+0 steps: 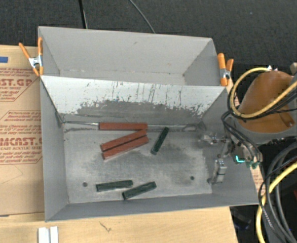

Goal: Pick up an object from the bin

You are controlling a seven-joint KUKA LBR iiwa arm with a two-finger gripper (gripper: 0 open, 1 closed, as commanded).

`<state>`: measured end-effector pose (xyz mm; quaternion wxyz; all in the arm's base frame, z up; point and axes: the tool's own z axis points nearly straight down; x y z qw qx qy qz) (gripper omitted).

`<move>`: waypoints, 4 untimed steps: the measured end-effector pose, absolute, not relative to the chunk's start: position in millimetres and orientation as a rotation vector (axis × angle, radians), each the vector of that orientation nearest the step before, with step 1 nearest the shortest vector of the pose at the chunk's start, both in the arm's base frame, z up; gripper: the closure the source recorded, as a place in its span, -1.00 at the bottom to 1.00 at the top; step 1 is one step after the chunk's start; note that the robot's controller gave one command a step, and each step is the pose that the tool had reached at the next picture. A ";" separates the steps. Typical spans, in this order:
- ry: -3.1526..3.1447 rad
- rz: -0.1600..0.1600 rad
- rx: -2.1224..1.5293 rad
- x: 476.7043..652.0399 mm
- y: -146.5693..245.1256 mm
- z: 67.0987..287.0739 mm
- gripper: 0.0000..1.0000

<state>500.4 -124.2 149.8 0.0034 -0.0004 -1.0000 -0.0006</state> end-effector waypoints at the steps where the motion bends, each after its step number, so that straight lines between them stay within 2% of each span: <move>1: -3.142 0.000 0.001 502.4 -123.8 153.7 -1.00; 2: -3.143 0.003 0.169 549.0 -84.7 95.5 -1.00; 3: -3.108 -0.001 0.454 576.3 -65.3 102.2 -1.00; 4: -3.133 -0.001 0.288 592.3 -53.5 99.7 -1.00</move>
Offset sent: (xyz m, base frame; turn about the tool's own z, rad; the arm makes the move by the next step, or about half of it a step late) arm 0.0644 0.0555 -0.0798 -0.1514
